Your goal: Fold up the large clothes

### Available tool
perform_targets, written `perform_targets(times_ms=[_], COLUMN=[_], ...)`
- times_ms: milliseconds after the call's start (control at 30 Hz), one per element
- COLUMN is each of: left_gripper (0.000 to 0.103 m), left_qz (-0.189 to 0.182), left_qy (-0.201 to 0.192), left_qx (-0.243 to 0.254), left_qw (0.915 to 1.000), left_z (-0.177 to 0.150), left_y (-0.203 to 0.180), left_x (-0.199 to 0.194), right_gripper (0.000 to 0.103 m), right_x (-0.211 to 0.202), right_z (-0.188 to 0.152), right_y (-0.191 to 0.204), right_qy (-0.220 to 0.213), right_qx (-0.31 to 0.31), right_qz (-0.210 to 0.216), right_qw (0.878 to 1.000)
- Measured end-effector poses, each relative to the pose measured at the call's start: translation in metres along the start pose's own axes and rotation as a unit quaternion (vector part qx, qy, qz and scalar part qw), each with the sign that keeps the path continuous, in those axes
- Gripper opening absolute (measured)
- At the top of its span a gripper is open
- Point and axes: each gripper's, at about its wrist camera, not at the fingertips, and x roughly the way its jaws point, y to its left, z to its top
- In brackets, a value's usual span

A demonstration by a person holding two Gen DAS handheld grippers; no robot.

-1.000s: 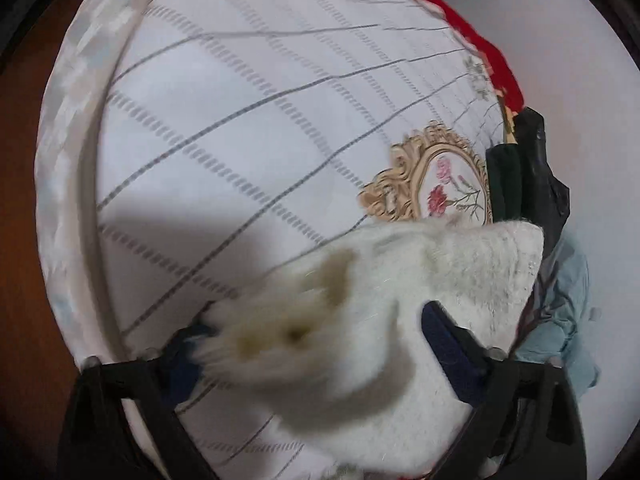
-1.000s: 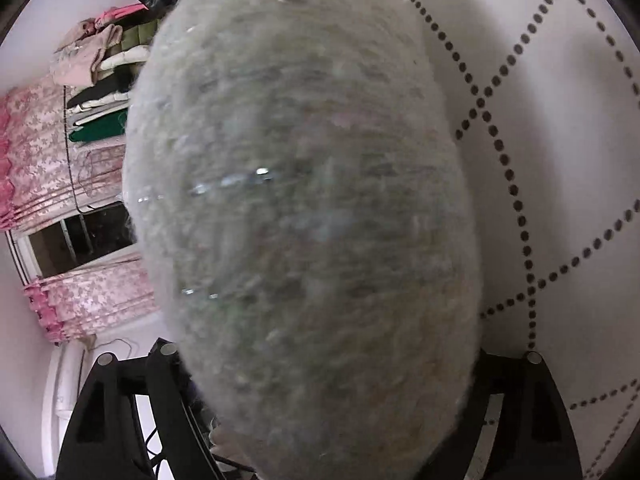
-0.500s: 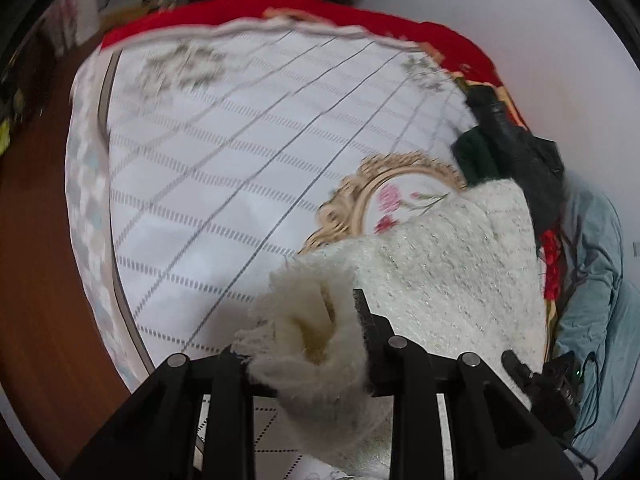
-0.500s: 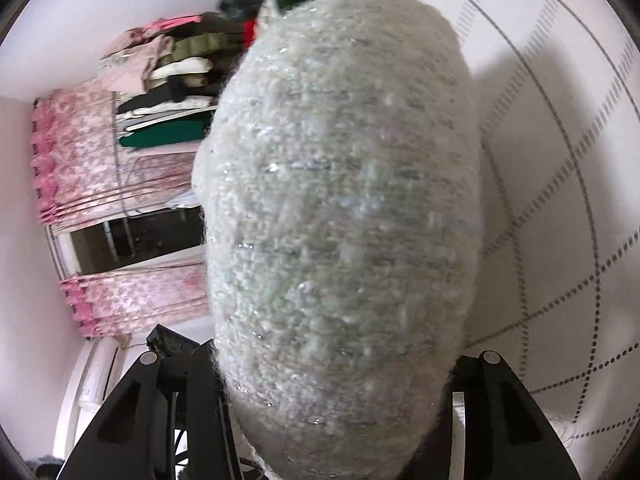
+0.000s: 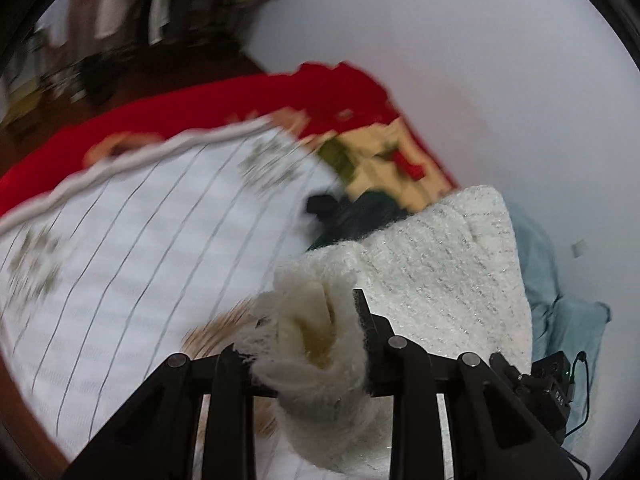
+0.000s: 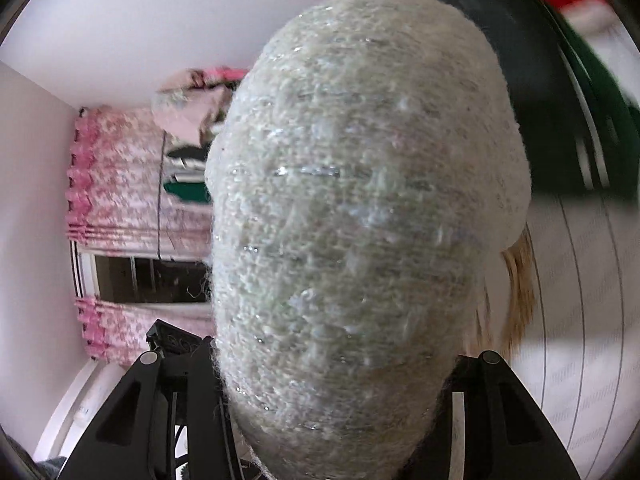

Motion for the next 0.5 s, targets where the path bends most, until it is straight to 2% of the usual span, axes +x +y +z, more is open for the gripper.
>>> perform_targets(times_ms=[100, 233, 333, 433, 500], left_gripper=[0.023, 0.023, 0.023, 0.023, 0.023], left_qz=[-0.025, -0.037, -0.028, -0.007, 0.014], left_qy=[-0.021, -0.032, -0.009, 0.026, 0.055], left_qx=[0.024, 0.054, 0.066, 0.075, 0.084], left_qw=[0.9992, 0.9974, 0.9974, 0.9968, 0.9948], left_z=[0.043, 0.086, 0.098, 0.094, 0.085], left_y=[-0.040, -0.072, -0.077, -0.070, -0.063], left_x=[0.024, 0.074, 0.144, 0.209, 0.255], right_gripper=[0.049, 0.049, 0.049, 0.049, 0.049], right_x=[0.001, 0.000, 0.010, 0.026, 0.032], right_z=[0.078, 0.174, 0.239, 0.276, 0.287], right_y=[0.028, 0.027, -0.010, -0.059, -0.084], right_qy=[-0.027, -0.045, -0.044, -0.040, -0.036], right_qx=[-0.008, -0.003, 0.010, 0.035, 0.039], right_qz=[0.013, 0.027, 0.019, 0.001, -0.008], right_qw=[1.000, 0.999, 0.999, 0.999, 0.999])
